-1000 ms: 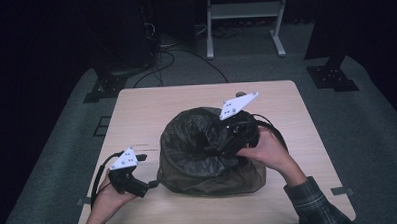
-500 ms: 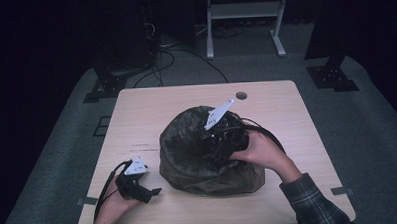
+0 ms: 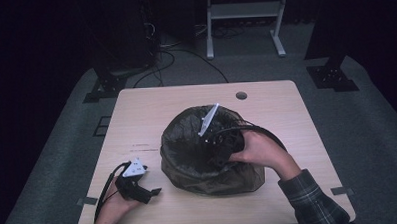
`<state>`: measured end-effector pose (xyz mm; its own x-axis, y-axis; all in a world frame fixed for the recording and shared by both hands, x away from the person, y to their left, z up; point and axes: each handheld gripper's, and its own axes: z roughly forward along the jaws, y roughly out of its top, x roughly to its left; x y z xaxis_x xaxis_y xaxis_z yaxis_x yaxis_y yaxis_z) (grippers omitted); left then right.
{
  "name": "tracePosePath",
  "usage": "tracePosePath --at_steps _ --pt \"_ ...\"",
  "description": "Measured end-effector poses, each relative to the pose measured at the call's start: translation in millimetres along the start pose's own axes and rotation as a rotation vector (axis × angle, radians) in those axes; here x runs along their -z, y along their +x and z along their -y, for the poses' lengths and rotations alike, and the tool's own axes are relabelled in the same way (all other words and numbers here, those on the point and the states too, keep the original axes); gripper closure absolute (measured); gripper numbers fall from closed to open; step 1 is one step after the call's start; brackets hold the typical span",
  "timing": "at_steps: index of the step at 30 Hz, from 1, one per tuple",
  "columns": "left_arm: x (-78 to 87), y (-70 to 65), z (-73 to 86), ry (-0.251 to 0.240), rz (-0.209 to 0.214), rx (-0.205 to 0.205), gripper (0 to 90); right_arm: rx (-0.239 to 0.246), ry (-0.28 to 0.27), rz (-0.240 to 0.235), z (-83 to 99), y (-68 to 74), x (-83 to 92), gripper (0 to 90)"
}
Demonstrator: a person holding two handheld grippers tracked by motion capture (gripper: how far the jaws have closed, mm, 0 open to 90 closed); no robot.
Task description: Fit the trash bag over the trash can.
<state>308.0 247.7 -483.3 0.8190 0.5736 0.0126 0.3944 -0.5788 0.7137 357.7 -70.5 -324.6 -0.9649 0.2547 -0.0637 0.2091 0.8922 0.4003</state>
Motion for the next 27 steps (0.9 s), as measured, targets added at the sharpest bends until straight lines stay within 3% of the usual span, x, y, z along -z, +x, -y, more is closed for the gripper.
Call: tracePosePath --at_steps 3,6,15,18,23,27 --pt "0.1 0.0 0.2 0.000 -0.001 0.001 0.0 0.001 0.040 -0.006 -2.1 -0.4 -2.1 1.7" --pt "0.1 0.1 0.2 0.000 0.000 0.001 0.0 0.000 0.019 -0.002 -2.9 -1.0 0.0 0.0" --pt "0.1 0.1 0.2 0.000 0.000 0.002 0.0 -0.014 -0.181 0.056 -13.3 -6.2 44.8 0.0" --pt "0.1 0.2 0.2 0.000 -0.001 0.001 0.0 -0.010 -0.212 0.063 -23.0 -5.7 53.9 0.0" --pt "0.1 0.1 0.2 0.000 0.001 0.002 0.0 0.000 -0.231 0.038 -45.8 -8.4 52.6 0.0" --pt "0.1 0.1 0.2 0.000 0.000 0.002 0.0 0.008 -0.207 0.009 -63.4 -8.2 40.3 0.0"
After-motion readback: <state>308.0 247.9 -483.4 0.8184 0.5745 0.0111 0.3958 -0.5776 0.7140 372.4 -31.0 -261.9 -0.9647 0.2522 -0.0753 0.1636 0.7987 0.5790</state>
